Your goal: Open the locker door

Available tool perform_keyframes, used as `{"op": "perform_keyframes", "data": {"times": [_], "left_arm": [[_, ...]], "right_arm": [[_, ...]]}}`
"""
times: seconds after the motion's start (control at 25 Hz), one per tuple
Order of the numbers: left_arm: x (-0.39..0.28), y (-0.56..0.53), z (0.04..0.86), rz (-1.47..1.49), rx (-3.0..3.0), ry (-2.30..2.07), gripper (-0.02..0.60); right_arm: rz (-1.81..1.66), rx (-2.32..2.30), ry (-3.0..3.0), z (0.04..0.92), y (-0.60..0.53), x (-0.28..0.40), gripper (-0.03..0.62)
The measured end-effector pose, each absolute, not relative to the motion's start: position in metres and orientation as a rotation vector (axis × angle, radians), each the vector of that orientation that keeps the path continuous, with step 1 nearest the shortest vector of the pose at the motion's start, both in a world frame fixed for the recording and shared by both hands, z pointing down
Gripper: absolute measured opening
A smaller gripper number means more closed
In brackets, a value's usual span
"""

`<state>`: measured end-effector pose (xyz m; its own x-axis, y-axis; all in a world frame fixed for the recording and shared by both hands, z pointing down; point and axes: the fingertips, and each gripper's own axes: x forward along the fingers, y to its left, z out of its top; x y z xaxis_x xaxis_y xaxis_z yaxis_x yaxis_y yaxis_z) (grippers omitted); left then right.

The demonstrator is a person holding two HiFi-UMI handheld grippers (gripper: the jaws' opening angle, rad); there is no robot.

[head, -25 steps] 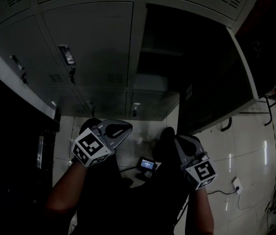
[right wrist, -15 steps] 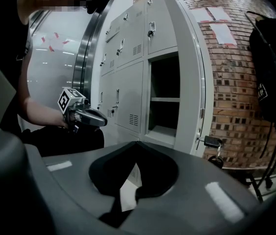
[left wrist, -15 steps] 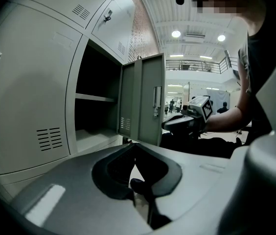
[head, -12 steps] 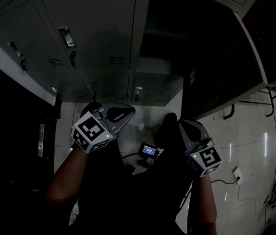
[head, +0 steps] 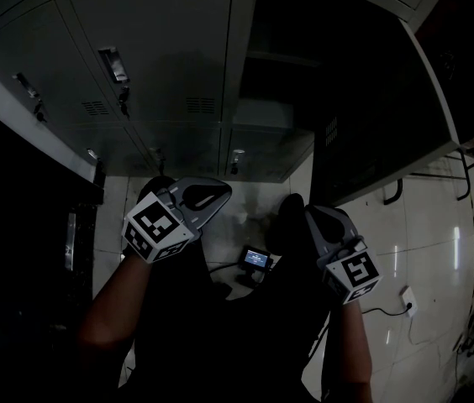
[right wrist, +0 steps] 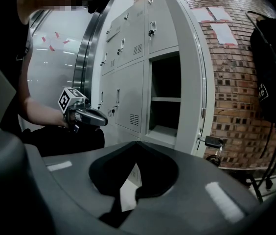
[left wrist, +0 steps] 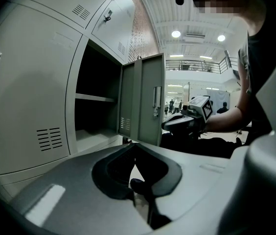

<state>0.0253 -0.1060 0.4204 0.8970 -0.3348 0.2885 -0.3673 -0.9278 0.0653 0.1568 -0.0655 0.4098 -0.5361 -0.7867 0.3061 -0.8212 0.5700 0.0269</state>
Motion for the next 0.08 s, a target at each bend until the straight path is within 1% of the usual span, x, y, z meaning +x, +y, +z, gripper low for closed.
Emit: {"op": "perform_keyframes", "data": {"times": [0.08], "left_arm": [[0.0257,-0.1056,0.4203,0.416,2.945,-0.547,0.012]], "right_arm": [[0.172,1.324,-2.522,0.4098,-0.0652,0.1568,0.002]]}}
